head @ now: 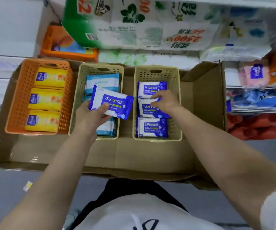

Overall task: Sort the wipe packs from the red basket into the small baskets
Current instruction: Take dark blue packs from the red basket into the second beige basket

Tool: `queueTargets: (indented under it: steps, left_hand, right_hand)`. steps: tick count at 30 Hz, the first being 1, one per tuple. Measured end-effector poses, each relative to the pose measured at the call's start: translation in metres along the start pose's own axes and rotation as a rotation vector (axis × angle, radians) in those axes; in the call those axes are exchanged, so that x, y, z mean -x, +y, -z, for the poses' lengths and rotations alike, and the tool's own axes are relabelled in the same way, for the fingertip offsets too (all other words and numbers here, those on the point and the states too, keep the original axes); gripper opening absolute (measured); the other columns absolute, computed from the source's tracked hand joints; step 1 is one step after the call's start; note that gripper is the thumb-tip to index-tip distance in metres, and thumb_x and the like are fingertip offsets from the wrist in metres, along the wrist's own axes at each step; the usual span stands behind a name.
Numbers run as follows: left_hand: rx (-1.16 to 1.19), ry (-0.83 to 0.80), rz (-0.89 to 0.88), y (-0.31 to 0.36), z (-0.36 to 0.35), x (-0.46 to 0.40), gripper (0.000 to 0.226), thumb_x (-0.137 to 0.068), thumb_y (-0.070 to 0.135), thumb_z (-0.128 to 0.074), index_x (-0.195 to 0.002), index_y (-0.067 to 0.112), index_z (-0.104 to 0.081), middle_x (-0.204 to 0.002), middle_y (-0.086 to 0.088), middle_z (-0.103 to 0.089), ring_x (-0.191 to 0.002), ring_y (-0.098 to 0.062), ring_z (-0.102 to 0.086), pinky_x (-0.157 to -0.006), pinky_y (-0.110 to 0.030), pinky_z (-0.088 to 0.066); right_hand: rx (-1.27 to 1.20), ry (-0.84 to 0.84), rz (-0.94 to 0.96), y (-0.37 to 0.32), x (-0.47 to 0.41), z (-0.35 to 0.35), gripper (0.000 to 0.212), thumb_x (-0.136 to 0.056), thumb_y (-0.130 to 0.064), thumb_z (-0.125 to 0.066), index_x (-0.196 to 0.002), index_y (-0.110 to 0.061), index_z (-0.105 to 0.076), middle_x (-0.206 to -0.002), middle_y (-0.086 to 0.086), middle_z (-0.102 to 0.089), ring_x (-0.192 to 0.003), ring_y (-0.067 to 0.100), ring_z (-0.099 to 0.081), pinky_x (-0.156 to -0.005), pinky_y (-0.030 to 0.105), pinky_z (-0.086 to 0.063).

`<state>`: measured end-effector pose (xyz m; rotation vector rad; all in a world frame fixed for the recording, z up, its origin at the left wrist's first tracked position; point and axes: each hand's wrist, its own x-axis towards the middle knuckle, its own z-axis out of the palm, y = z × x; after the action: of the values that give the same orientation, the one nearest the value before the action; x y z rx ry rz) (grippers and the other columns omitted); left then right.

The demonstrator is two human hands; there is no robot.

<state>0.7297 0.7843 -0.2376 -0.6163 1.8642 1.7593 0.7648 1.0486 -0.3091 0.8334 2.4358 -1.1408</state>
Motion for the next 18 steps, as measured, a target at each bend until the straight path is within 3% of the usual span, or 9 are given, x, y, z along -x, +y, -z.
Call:
queueTargets:
  steps: [2, 5, 9, 13, 15, 17, 18]
  left_hand:
    - [0.007, 0.038, 0.0, -0.006, 0.002, -0.003, 0.038, -0.085, 0.018, -0.075, -0.119, 0.013, -0.059, -0.109, -0.005, -0.073, -0.096, -0.017, -0.072, -0.083, -0.036, -0.059]
    - [-0.003, 0.051, 0.013, -0.014, 0.003, -0.004, 0.04, -0.085, 0.018, -0.075, -0.121, 0.014, -0.058, -0.111, -0.005, -0.072, -0.097, -0.018, -0.072, -0.082, -0.036, -0.059]
    - [-0.033, 0.039, 0.03, -0.018, 0.001, -0.002, 0.044, -0.084, 0.019, -0.076, -0.124, 0.014, -0.057, -0.111, -0.005, -0.071, -0.099, -0.019, -0.071, -0.083, -0.038, -0.059]
    - [-0.05, 0.019, 0.012, -0.016, -0.008, -0.004, 0.039, -0.084, 0.02, -0.076, -0.119, 0.018, -0.057, -0.107, 0.0, -0.071, -0.095, -0.014, -0.072, -0.07, -0.026, -0.06]
    - [-0.048, -0.003, 0.018, -0.015, -0.015, -0.004, 0.04, -0.084, 0.02, -0.076, -0.119, 0.018, -0.056, -0.106, 0.001, -0.07, -0.092, -0.011, -0.072, -0.063, -0.021, -0.058]
    - [-0.039, -0.052, 0.033, -0.013, -0.023, -0.005, 0.041, -0.084, 0.019, -0.076, -0.12, 0.016, -0.055, -0.107, 0.0, -0.071, -0.092, -0.01, -0.072, -0.064, -0.021, -0.057]
    - [-0.036, -0.089, 0.04, -0.012, -0.028, -0.005, 0.041, -0.085, 0.017, -0.076, -0.12, 0.014, -0.056, -0.107, -0.002, -0.071, -0.092, -0.011, -0.072, -0.064, -0.022, -0.058]
  right_hand:
    - [0.042, 0.022, 0.007, 0.008, -0.007, -0.012, 0.031, -0.082, -0.021, -0.078, -0.112, -0.02, -0.07, -0.118, 0.003, -0.067, -0.107, 0.021, -0.062, -0.086, 0.03, -0.051]
    - [0.305, 0.072, 0.077, 0.016, -0.012, -0.021, 0.032, -0.086, -0.028, -0.074, -0.116, -0.022, -0.069, -0.115, 0.008, -0.068, -0.106, 0.026, -0.063, -0.088, 0.035, -0.052]
    - [0.51, 0.197, 0.229, 0.017, -0.015, -0.025, 0.031, -0.088, -0.029, -0.07, -0.119, -0.023, -0.07, -0.114, 0.011, -0.066, -0.115, 0.029, -0.052, -0.09, 0.038, -0.046]
    - [0.667, 0.175, 0.212, 0.017, -0.014, -0.025, 0.038, -0.089, -0.03, -0.068, -0.126, -0.022, -0.063, -0.126, 0.005, -0.061, -0.124, 0.025, -0.043, -0.101, 0.043, -0.039]
    - [0.581, 0.176, 0.167, 0.011, -0.013, -0.021, 0.038, -0.09, -0.031, -0.067, -0.126, -0.019, -0.062, -0.127, 0.006, -0.059, -0.124, 0.025, -0.045, -0.101, 0.041, -0.041]
    - [0.227, 0.163, 0.134, -0.007, -0.01, -0.008, 0.032, -0.091, -0.038, -0.066, -0.117, -0.019, -0.067, -0.119, 0.002, -0.065, -0.116, 0.02, -0.056, -0.096, 0.036, -0.047]
    - [-0.025, 0.074, 0.092, -0.021, -0.005, 0.001, 0.028, -0.091, -0.043, -0.064, -0.11, -0.022, -0.069, -0.113, -0.002, -0.07, -0.107, 0.015, -0.062, -0.092, 0.034, -0.051]
